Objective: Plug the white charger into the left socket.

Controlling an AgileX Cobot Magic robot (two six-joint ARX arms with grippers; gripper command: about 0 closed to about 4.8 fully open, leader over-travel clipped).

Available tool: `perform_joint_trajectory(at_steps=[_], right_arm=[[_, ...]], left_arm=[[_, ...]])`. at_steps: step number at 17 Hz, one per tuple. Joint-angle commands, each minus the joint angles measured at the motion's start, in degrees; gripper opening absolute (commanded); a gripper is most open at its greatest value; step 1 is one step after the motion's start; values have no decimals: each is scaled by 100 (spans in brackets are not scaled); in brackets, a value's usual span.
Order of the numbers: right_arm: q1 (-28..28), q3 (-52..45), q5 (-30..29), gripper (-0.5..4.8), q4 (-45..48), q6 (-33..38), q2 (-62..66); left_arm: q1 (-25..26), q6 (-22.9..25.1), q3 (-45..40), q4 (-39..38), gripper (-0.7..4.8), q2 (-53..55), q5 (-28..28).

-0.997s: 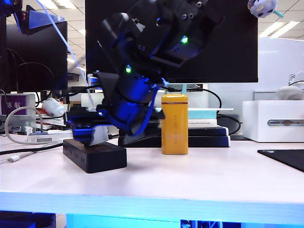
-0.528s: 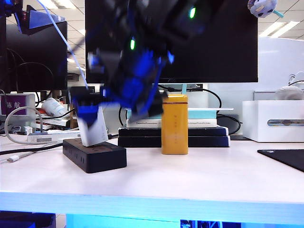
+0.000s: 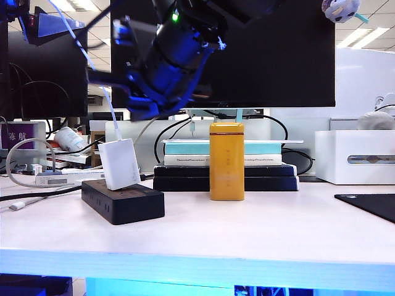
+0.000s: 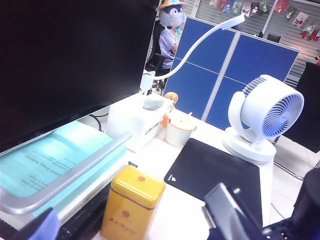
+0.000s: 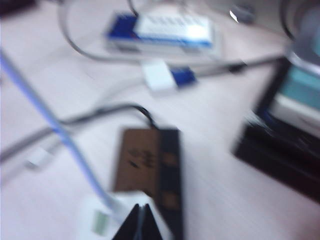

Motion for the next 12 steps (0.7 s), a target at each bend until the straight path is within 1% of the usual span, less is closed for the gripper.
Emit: perform_joint_trajectory(at_steps=[1,7,12], right_arm=[[-4,17,-328,-5,485,-273,-37],[-162,17,-376,-6,535,-271,179],[-162,17,-605,-5,579,-236,343]], left_arm=[[-83,-9,31,76,479,-31,20],[-210,-9,31,142,479,-31,22],[-212,-9,31,142,479,-31,20]])
